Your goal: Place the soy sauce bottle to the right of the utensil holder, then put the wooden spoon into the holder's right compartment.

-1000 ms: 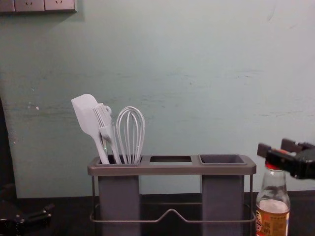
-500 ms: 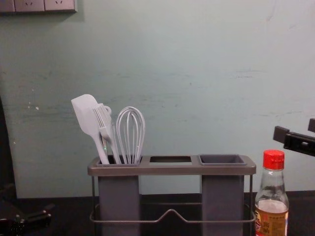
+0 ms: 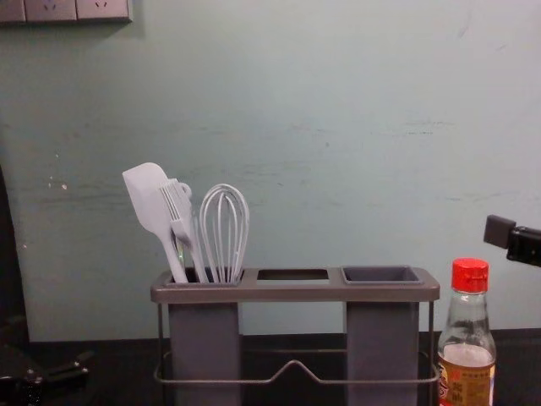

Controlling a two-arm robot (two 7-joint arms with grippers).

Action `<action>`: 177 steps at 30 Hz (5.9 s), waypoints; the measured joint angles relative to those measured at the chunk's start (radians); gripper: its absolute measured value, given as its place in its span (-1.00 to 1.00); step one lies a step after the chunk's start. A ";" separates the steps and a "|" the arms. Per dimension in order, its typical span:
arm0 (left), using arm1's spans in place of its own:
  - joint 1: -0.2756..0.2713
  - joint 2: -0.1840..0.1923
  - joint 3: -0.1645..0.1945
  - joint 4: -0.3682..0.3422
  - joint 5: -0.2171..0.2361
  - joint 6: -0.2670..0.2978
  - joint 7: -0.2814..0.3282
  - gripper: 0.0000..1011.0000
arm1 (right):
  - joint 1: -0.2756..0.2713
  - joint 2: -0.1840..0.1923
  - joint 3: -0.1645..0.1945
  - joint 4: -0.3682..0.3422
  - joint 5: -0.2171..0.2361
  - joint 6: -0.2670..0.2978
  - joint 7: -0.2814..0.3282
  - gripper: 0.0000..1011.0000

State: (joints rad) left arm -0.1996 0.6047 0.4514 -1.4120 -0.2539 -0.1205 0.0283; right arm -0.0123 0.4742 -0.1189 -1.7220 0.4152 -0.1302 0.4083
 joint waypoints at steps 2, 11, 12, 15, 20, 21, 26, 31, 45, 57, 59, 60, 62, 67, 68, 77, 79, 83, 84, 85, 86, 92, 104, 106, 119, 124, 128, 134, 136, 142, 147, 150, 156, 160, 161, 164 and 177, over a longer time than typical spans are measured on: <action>0.000 0.000 0.000 0.000 0.000 0.000 0.000 0.99 | -0.013 0.009 -0.006 -0.019 -0.004 0.007 0.003 0.99; 0.000 0.000 0.000 0.000 0.000 0.000 0.000 0.99 | -0.054 0.040 -0.070 -0.066 -0.026 0.056 0.031 0.99; 0.000 0.000 0.000 0.000 0.000 0.000 0.000 0.99 | -0.055 0.041 -0.079 -0.066 -0.029 0.060 0.033 0.99; 0.000 0.000 0.000 0.000 0.000 0.000 0.000 0.99 | -0.053 0.042 -0.111 -0.054 -0.041 0.077 0.035 0.99; 0.000 0.000 0.000 0.000 0.000 0.000 0.000 0.99 | -0.037 0.033 -0.161 -0.017 -0.061 0.104 0.038 0.99; 0.000 0.000 0.000 0.000 0.000 0.000 0.000 0.99 | -0.030 0.030 -0.176 -0.004 -0.067 0.112 0.038 0.99; 0.000 0.000 0.000 0.000 0.000 0.000 0.000 0.99 | -0.016 0.019 -0.210 0.031 -0.080 0.123 0.040 0.99; 0.000 0.000 0.000 0.000 0.000 0.000 0.000 0.99 | -0.008 0.007 -0.227 0.057 -0.083 0.116 0.041 0.99; 0.000 0.000 0.000 0.000 0.000 0.000 0.000 0.99 | -0.010 0.009 -0.222 0.051 -0.082 0.117 0.041 0.99; 0.000 0.000 0.000 0.000 0.000 0.000 0.000 0.99 | -0.020 0.036 -0.243 -0.050 -0.119 0.309 -0.028 0.99; 0.000 0.000 0.000 0.000 0.000 0.000 0.000 0.99 | -0.024 0.040 -0.248 -0.080 -0.131 0.369 -0.051 0.99; 0.000 0.000 0.000 0.000 0.000 0.000 0.000 0.99 | -0.025 0.041 -0.253 -0.106 -0.138 0.428 -0.068 0.99; 0.000 0.000 0.000 0.000 0.000 0.000 0.000 0.99 | -0.021 0.040 -0.258 -0.138 -0.144 0.516 -0.085 0.99; 0.000 0.000 0.000 0.000 0.000 0.000 0.000 0.99 | 0.006 0.017 -0.267 -0.177 -0.152 0.704 -0.117 0.99; 0.000 0.000 0.000 0.000 0.000 0.000 0.000 0.99 | 0.012 0.011 -0.268 -0.180 -0.154 0.729 -0.122 0.99; 0.000 0.000 0.000 0.000 0.000 0.000 0.000 0.99 | 0.082 -0.068 -0.295 -0.151 -0.186 0.912 -0.162 0.99; 0.000 0.000 0.000 0.000 0.000 0.000 0.000 0.99 | 0.101 -0.088 -0.303 -0.131 -0.196 0.928 -0.168 0.99; 0.000 0.000 0.000 0.000 0.000 0.000 0.000 0.99 | 0.131 -0.118 -0.315 -0.091 -0.208 0.943 -0.170 0.99; 0.000 0.000 0.000 0.000 0.000 0.000 0.000 0.99 | 0.136 -0.124 -0.317 -0.083 -0.211 0.945 -0.170 0.99; 0.000 0.000 0.000 0.000 0.000 0.000 0.000 0.99 | 0.141 -0.130 -0.319 -0.076 -0.213 0.947 -0.169 0.99; 0.000 0.000 0.000 0.000 0.000 0.000 0.000 0.99 | 0.151 -0.141 -0.323 -0.062 -0.218 0.949 -0.169 0.99; 0.000 0.000 0.000 0.000 0.000 0.000 0.000 0.99 | 0.181 -0.184 -0.331 -0.010 -0.236 0.950 -0.172 0.99; 0.000 0.000 0.000 0.000 0.000 0.000 0.000 0.99 | 0.205 -0.238 -0.325 0.047 -0.269 0.935 -0.184 0.99; 0.000 0.000 0.000 0.000 0.000 0.000 0.000 0.99 | 0.208 -0.245 -0.324 0.057 -0.274 0.932 -0.184 0.99; 0.000 0.000 0.000 0.000 0.000 0.000 0.000 0.99 | 0.219 -0.285 -0.317 0.107 -0.306 0.898 -0.180 0.99; 0.000 0.000 0.000 0.000 0.000 0.000 0.000 0.99 | 0.228 -0.300 -0.316 0.128 -0.321 0.892 -0.180 0.99; 0.000 0.000 0.000 0.000 0.000 0.000 0.000 0.99 | 0.230 -0.309 -0.316 0.136 -0.332 0.890 -0.180 0.99; 0.000 0.000 0.000 0.000 0.000 0.000 0.000 0.99 | 0.230 -0.319 -0.315 0.145 -0.350 0.886 -0.179 0.99; 0.000 0.000 0.000 0.000 0.000 0.000 0.000 0.99 | 0.230 -0.321 -0.315 0.147 -0.354 0.885 -0.179 0.99; 0.000 0.000 0.000 0.000 0.000 0.000 0.000 0.99 | 0.229 -0.329 -0.312 0.159 -0.372 0.878 -0.173 0.99; 0.000 0.000 0.000 0.000 0.000 0.000 0.000 0.99 | 0.222 -0.334 -0.303 0.161 -0.377 0.871 -0.166 0.82; 0.000 0.000 0.000 0.000 0.000 0.000 0.000 0.99 | 0.218 -0.339 -0.295 0.160 -0.378 0.869 -0.161 0.68; 0.000 0.000 0.000 0.000 0.000 0.000 0.000 0.99 | 0.210 -0.341 -0.285 0.143 -0.384 0.869 -0.147 0.66; 0.000 0.000 0.000 0.000 0.000 0.000 0.000 0.99 | 0.188 -0.325 -0.276 0.090 -0.387 0.874 -0.127 0.66; 0.000 0.000 0.000 0.000 0.000 0.000 0.000 0.99 | 0.178 -0.315 -0.273 0.068 -0.387 0.875 -0.115 0.66; 0.000 0.000 0.000 0.000 0.000 0.000 0.000 0.99 | 0.164 -0.295 -0.267 0.030 -0.385 0.876 -0.090 0.66; 0.000 0.000 0.000 0.000 0.000 0.000 0.000 0.99 | 0.025 -0.126 -0.158 -0.137 -0.245 0.628 0.103 0.66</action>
State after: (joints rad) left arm -0.1995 0.6047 0.4514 -1.4120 -0.2539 -0.1205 0.0283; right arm 0.0128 0.3479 -0.2766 -1.8595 0.1697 0.4981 0.5113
